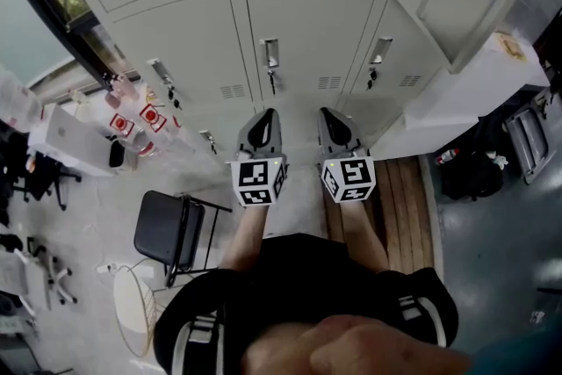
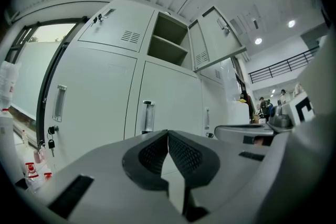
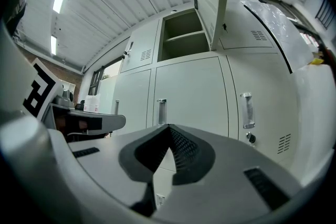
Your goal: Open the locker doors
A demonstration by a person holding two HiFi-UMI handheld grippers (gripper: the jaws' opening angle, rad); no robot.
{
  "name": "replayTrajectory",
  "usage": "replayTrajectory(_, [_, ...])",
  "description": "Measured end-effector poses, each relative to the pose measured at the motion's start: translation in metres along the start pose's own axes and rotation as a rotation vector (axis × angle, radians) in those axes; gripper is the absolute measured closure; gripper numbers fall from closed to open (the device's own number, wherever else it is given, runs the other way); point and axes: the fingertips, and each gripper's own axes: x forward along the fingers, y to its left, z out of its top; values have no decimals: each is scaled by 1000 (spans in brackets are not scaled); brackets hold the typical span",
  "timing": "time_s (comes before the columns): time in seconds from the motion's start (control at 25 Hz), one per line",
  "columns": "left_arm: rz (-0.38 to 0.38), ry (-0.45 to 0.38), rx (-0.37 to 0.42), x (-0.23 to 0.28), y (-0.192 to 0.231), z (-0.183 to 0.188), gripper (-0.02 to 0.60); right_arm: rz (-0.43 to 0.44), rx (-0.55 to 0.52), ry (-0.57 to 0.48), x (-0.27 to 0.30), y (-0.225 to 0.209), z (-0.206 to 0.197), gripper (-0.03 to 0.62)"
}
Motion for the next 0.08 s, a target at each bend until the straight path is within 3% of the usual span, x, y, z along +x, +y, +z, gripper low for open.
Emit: replayTrajectory(0.08, [-4, -3, 4, 4, 1, 1, 571, -2, -1, -3, 4, -1, 0, 579])
